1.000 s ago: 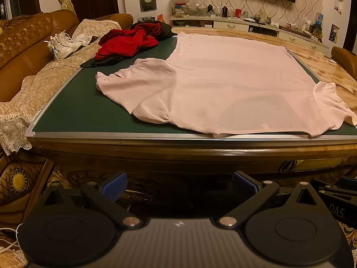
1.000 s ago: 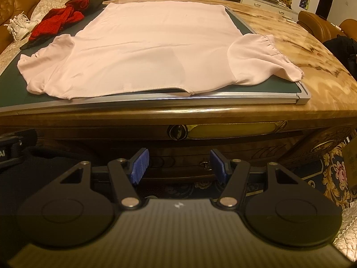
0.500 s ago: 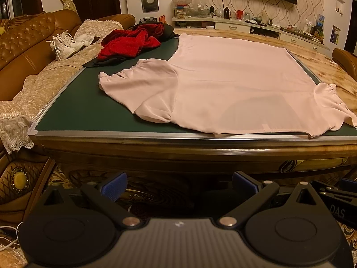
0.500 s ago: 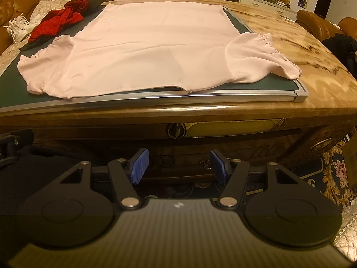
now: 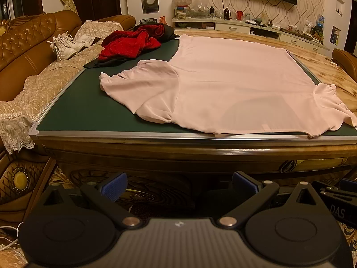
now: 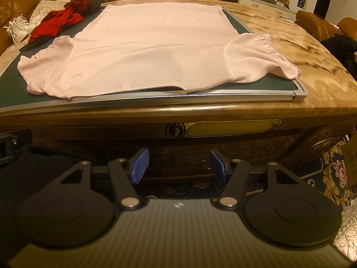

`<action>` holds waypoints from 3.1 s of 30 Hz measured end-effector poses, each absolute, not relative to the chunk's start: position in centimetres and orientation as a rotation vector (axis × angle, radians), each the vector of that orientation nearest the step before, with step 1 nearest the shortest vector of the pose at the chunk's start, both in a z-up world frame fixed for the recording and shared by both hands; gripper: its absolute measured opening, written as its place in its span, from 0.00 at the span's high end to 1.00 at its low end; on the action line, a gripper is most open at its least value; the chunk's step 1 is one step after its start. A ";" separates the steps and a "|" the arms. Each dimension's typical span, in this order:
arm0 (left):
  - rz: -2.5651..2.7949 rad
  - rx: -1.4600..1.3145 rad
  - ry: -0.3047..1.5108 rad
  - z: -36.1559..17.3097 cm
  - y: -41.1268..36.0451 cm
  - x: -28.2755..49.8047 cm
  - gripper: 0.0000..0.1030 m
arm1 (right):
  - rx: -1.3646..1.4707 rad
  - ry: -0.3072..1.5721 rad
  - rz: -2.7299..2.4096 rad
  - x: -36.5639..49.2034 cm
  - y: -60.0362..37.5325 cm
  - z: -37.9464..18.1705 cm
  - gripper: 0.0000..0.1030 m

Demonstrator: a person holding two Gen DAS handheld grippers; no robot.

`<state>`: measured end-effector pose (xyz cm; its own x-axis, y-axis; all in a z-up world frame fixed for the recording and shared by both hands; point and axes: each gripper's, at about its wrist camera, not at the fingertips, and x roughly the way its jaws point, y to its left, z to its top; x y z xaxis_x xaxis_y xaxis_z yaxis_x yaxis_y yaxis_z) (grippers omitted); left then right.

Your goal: Fold clothes

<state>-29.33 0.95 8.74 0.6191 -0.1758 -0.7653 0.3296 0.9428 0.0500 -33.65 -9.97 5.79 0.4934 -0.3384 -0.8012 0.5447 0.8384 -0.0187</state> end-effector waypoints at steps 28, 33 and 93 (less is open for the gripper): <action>-0.300 0.199 0.860 8.9 1.0 -29.5 0.01 | 0.250 0.912 -0.540 -33.7 -10.0 5.8 0.34; -0.301 0.199 0.860 9.0 1.0 -29.6 0.01 | 0.248 0.913 -0.540 -33.7 -10.1 5.7 0.34; -0.319 0.169 0.890 9.0 1.6 -29.8 0.00 | 0.264 0.915 -0.554 -34.3 -10.1 5.6 0.34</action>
